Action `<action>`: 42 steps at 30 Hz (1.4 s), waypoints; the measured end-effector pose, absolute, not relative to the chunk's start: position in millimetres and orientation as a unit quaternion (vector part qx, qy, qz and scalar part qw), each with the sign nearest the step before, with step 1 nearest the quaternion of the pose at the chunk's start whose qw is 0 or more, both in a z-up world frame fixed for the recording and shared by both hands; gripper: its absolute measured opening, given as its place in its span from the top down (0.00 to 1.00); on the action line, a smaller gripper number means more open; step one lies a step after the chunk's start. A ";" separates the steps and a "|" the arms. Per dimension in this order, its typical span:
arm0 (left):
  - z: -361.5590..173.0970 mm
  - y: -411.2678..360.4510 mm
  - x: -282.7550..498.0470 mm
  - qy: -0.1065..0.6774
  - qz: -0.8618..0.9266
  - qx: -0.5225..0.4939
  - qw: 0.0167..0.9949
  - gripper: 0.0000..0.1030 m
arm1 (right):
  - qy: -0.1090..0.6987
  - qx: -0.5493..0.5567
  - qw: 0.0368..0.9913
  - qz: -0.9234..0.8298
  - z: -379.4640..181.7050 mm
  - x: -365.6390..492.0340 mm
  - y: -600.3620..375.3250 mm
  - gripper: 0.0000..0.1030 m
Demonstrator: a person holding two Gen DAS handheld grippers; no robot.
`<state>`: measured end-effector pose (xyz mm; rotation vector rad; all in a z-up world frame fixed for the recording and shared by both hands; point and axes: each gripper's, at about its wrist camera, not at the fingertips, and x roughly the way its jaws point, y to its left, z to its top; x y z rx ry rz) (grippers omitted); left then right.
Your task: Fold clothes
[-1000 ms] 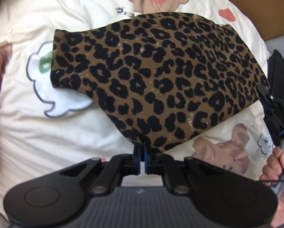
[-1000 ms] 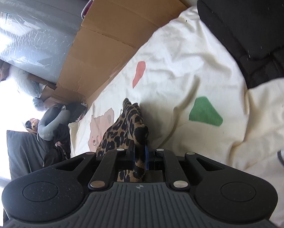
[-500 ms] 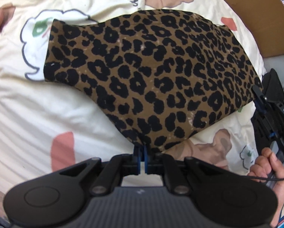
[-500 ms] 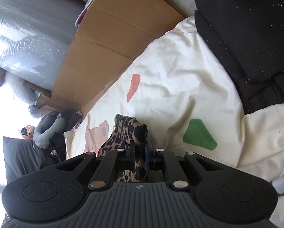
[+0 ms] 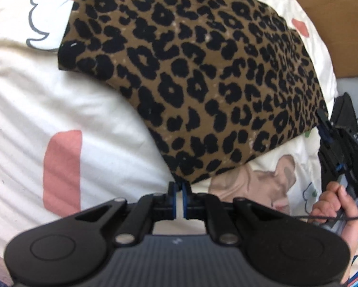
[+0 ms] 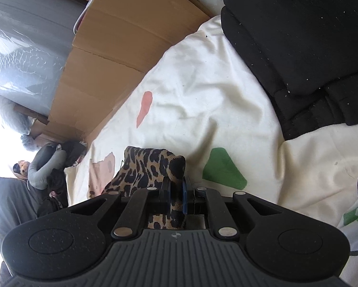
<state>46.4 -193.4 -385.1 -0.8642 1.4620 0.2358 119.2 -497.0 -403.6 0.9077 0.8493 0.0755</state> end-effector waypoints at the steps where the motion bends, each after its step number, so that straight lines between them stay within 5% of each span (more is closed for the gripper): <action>1: -381.8 -194.5 47.4 0.652 0.099 -0.370 0.655 0.97 | 0.398 0.421 0.814 0.034 -402.2 119.2 -496.7 0.92; 16: -306.9 -204.3 100.8 0.688 -0.027 -0.163 0.706 0.90 | 0.371 0.452 0.811 0.015 -387.2 88.8 -517.0 0.87; 19: -289.8 -201.9 125.0 0.681 -0.047 -0.126 0.720 0.89 | 0.370 0.454 0.810 0.017 -387.6 80.5 -513.7 0.73; 28: -249.8 -197.8 195.4 0.634 -0.110 -0.024 0.765 0.75 | 0.364 0.429 0.826 0.032 -376.6 66.5 -499.0 0.63; 32: -248.9 -188.4 217.7 0.621 -0.121 -0.008 0.774 0.75 | 0.360 0.420 0.833 0.031 -372.7 65.1 -493.9 0.54; 42: -285.9 -165.1 249.2 0.590 -0.163 -0.006 0.790 0.75 | 0.367 0.418 0.831 0.010 -376.5 53.7 -482.0 0.54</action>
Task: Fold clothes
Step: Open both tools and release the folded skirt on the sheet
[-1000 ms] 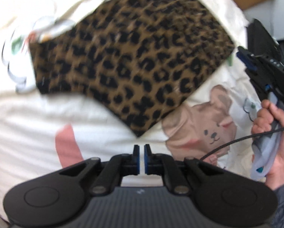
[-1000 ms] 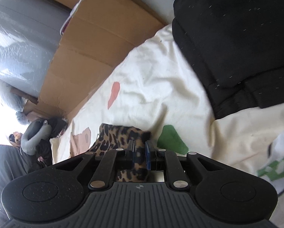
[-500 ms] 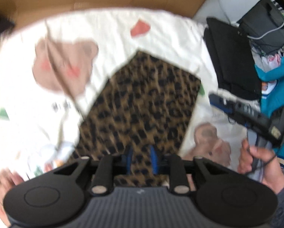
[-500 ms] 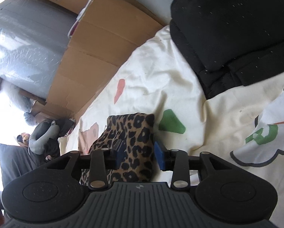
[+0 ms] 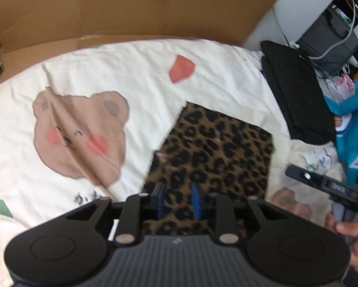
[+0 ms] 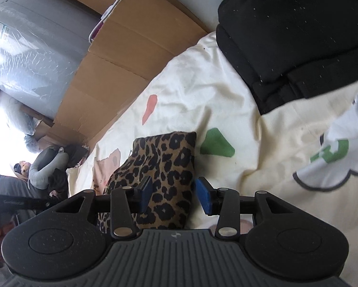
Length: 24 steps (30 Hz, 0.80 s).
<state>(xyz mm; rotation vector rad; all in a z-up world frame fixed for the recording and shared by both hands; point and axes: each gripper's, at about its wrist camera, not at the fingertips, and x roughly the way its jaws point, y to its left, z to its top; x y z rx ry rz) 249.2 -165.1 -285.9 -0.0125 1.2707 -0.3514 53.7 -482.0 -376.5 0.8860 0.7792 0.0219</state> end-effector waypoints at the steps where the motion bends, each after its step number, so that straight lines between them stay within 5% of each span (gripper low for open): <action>1: -289.0 -160.8 250.8 0.584 -0.171 -0.010 0.793 0.75 | 0.369 0.416 0.831 0.010 -376.8 52.3 -479.7 0.54; 24: -355.0 -146.3 253.9 0.550 -0.247 -0.017 0.798 0.67 | 0.404 0.402 0.822 -0.021 -392.0 57.9 -442.5 0.54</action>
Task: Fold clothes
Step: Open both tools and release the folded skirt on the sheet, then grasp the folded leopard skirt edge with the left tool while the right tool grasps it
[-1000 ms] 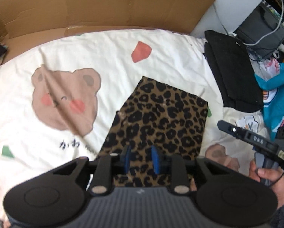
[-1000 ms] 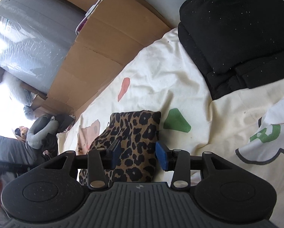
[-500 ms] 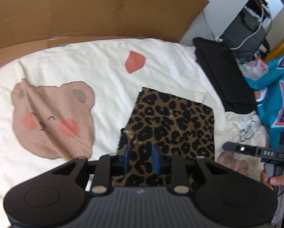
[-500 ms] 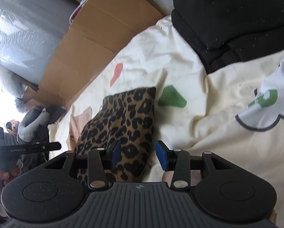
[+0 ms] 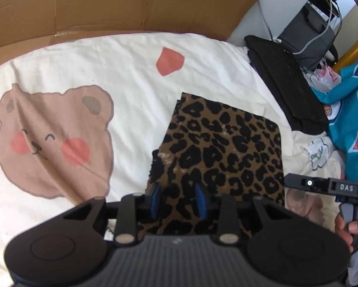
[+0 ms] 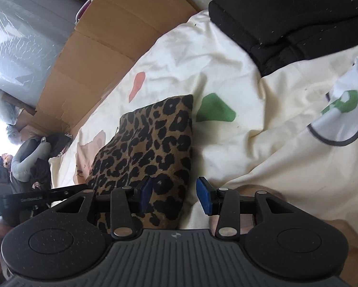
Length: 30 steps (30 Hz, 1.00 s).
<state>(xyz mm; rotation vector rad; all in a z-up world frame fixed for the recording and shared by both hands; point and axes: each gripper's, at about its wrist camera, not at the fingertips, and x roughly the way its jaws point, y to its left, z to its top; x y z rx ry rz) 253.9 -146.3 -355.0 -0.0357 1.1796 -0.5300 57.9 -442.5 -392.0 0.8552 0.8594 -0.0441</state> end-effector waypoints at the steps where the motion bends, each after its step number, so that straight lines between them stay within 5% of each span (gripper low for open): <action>1: -356.2 -146.6 254.3 0.549 -0.249 -0.015 0.798 0.66 | 0.405 0.401 0.822 -0.019 -392.2 58.4 -441.0 0.54; 5: -354.9 -146.9 255.2 0.548 -0.259 -0.022 0.795 0.68 | 0.408 0.400 0.820 -0.015 -393.6 58.9 -437.3 0.54; 7: -351.6 -147.4 254.2 0.547 -0.270 -0.027 0.792 0.79 | 0.409 0.403 0.819 -0.014 -394.5 58.4 -437.4 0.54; 15: -358.2 -151.7 262.2 0.557 -0.271 -0.040 0.784 0.80 | 0.412 0.409 0.814 -0.006 -397.7 56.5 -435.2 0.54; 18: -356.8 -151.5 262.3 0.553 -0.268 -0.033 0.788 0.99 | 0.415 0.409 0.813 0.001 -398.4 56.3 -432.4 0.54; 30: -350.8 -132.7 261.4 0.543 -0.245 -0.039 0.802 0.99 | 0.416 0.417 0.808 0.020 -398.5 58.4 -428.6 0.54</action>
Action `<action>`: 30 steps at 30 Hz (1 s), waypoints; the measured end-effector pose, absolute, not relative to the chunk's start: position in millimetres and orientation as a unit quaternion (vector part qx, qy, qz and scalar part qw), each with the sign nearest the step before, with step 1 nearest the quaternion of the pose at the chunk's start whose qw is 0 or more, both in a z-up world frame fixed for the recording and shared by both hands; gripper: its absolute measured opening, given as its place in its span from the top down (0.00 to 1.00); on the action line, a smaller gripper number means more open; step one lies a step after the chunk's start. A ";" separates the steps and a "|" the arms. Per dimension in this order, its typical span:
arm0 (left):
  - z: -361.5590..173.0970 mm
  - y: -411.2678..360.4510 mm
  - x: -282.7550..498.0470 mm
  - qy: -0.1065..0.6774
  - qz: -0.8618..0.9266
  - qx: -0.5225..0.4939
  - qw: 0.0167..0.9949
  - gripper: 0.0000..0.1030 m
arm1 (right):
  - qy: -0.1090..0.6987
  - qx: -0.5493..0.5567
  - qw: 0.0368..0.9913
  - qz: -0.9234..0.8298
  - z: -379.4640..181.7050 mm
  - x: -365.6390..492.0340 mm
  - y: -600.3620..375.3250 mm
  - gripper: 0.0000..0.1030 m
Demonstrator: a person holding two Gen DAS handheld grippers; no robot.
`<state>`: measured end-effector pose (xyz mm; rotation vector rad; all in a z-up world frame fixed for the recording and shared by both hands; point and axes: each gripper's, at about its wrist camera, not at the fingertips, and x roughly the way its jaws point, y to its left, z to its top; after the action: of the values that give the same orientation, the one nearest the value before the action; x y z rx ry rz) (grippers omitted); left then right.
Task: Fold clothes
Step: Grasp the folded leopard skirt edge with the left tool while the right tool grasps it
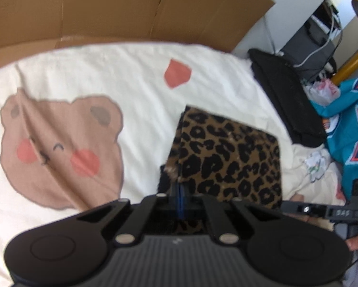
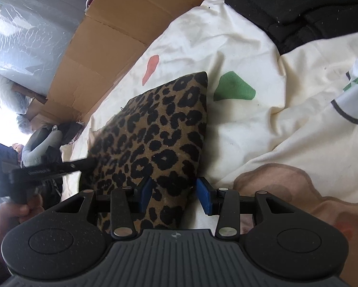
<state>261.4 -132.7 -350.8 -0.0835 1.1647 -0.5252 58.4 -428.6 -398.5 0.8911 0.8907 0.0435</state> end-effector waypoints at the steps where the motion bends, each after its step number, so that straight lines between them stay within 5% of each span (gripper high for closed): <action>1: -355.0 -133.1 259.5 0.546 -0.244 -0.035 0.801 0.99 | 0.417 0.419 0.806 0.022 -399.7 58.8 -428.2 0.54; 10: -362.4 -133.4 251.9 0.544 -0.245 -0.021 0.802 0.98 | 0.413 0.480 0.773 0.036 -421.5 67.2 -431.7 0.56; 14: -361.2 -137.5 248.9 0.536 -0.245 -0.003 0.808 0.98 | 0.412 0.492 0.766 0.048 -423.6 73.3 -434.8 0.92; 19: -359.2 -138.3 247.0 0.535 -0.244 0.005 0.809 0.98 | 0.407 0.496 0.766 0.048 -419.0 73.7 -437.8 0.94; 23: -360.7 -137.4 247.7 0.540 -0.238 0.000 0.807 0.98 | 0.412 0.516 0.749 0.041 -425.8 76.1 -439.6 0.87; 26: -362.1 -136.5 248.2 0.543 -0.235 -0.005 0.806 0.98 | 0.403 0.536 0.740 0.046 -430.1 77.9 -439.0 0.56; 30: -362.5 -137.7 248.8 0.544 -0.234 -0.004 0.806 0.98 | 0.409 0.541 0.733 0.053 -437.1 86.7 -432.9 0.57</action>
<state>248.8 -137.7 -362.5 -0.0096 1.1651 -0.5002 86.7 -432.9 -437.1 1.1898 0.9005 0.1168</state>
